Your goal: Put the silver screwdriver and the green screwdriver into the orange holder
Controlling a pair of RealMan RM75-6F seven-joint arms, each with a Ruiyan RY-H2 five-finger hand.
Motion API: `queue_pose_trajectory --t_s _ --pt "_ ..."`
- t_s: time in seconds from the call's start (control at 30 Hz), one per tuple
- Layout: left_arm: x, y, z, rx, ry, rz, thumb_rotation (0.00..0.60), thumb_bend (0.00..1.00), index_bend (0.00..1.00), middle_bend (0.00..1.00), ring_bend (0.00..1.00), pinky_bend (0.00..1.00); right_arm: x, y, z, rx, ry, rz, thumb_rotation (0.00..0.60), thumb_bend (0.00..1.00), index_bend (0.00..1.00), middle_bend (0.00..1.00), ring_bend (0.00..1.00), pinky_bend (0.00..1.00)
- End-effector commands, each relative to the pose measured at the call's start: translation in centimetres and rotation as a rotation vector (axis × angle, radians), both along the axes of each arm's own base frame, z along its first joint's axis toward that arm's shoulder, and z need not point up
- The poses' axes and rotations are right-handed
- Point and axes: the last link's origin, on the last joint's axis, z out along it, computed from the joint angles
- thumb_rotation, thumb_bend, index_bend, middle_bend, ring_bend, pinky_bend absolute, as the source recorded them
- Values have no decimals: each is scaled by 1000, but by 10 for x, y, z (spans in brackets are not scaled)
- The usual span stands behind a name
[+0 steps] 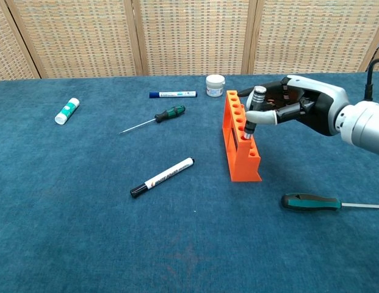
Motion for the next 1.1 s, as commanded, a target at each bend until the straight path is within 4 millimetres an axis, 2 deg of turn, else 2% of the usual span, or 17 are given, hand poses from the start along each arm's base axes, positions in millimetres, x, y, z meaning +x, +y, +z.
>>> queue_pose_trajectory --t_s 0.03,0.83,1.0,1.1 --pt "0 0 0 0 0 1 600 0 0 0 0 0 1 0 1 -1 -7 -1 600 430 670 133 0 0" --pt "0 0 0 3 1 1 600 0 0 0 0 0 5 1 -5 17 23 4 600 420 669 133 0 0" --pt "0 0 0 2 3 3 600 0 0 0 0 0 7 2 -4 29 32 27 600 340 567 122 0 0" --pt "0 0 0 2 2 3 600 0 0 0 0 0 5 3 -4 39 40 34 600 325 524 107 0 0"
